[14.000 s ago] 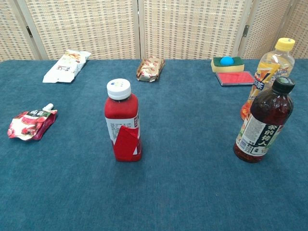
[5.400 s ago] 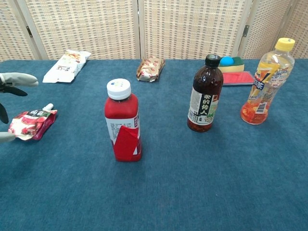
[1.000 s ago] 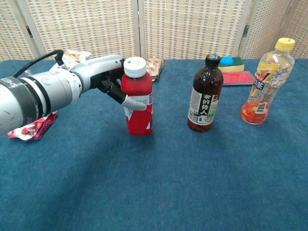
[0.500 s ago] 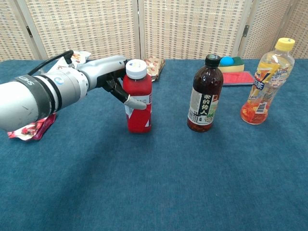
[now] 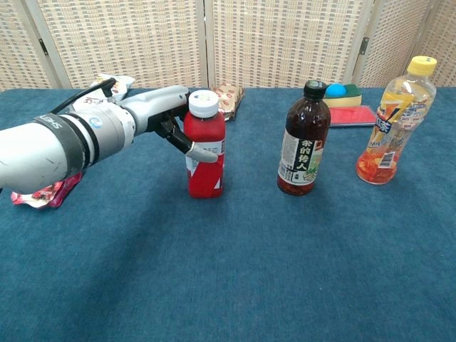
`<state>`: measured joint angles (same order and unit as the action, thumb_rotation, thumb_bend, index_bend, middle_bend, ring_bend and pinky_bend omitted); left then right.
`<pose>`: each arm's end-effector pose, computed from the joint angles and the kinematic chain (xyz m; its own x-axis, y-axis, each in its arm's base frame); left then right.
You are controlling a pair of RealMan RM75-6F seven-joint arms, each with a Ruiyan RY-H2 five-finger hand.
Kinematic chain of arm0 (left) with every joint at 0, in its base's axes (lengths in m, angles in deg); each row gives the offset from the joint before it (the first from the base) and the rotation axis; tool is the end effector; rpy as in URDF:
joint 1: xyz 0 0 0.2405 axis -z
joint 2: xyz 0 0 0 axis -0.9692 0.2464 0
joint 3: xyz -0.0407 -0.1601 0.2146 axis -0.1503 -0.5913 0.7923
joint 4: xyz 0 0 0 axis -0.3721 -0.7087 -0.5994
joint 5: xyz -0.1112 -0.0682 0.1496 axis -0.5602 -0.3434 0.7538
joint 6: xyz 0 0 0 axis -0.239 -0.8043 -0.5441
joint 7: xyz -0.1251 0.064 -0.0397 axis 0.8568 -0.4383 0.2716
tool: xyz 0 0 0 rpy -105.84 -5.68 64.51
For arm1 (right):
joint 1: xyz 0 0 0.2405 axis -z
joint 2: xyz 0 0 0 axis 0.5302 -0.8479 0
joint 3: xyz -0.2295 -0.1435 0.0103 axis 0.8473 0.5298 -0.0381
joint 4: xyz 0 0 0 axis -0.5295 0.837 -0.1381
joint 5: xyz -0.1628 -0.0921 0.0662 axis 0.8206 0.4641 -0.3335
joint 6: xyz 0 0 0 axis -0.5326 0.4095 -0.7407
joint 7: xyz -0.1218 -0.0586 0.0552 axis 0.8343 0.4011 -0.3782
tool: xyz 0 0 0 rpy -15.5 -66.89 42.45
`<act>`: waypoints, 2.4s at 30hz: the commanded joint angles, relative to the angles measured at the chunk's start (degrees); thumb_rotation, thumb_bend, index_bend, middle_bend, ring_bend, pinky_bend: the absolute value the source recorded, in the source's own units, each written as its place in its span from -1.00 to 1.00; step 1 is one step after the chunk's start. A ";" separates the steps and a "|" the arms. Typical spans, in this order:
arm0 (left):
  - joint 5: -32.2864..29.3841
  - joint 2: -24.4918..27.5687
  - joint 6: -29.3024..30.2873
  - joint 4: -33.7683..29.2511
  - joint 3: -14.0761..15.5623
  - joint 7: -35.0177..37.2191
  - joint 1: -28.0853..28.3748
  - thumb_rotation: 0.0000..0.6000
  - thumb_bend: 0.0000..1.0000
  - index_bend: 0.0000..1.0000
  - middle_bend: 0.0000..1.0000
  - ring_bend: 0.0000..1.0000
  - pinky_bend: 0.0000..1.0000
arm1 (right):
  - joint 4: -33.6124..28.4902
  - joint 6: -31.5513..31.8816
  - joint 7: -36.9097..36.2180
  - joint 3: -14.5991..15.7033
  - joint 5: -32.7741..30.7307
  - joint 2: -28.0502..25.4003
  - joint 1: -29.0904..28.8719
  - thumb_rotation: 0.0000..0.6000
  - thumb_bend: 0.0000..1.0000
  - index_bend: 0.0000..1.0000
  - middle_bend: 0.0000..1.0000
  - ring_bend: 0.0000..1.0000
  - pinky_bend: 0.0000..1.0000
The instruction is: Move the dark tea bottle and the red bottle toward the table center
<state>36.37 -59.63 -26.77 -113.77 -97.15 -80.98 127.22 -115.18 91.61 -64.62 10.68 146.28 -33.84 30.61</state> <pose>-0.0819 0.3715 -0.0380 0.1508 0.3557 0.9224 0.9644 -0.2579 -0.0582 -0.2778 -0.1398 0.2181 0.1643 -0.0090 0.9864 -0.9561 -0.2474 0.1570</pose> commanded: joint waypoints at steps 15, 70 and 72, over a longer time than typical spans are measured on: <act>-2.51 0.35 -0.23 -0.02 0.30 -2.24 1.11 1.00 -0.71 -0.42 -0.43 -0.42 -0.31 | -0.07 -0.26 -0.02 0.06 0.06 -0.07 -0.03 1.00 -1.00 -0.16 -0.10 -0.32 -0.13; 38.16 24.55 32.37 -10.35 22.95 16.03 -32.50 1.00 -0.71 -0.66 -0.81 -0.49 -0.31 | -1.91 -12.72 9.30 -1.95 -10.71 0.05 -3.36 1.00 -1.00 -0.16 -0.10 -0.32 -0.13; 40.22 24.83 34.43 -9.40 23.83 17.16 -34.36 1.00 -0.71 -0.62 -0.78 -0.49 -0.31 | -1.85 -13.15 9.65 -2.23 -11.24 0.15 -3.61 1.00 -1.00 -0.16 -0.10 -0.32 -0.13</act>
<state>74.75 -35.28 5.83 -124.40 -74.49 -65.18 94.58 -117.06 78.55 -55.07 8.55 135.13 -33.75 27.09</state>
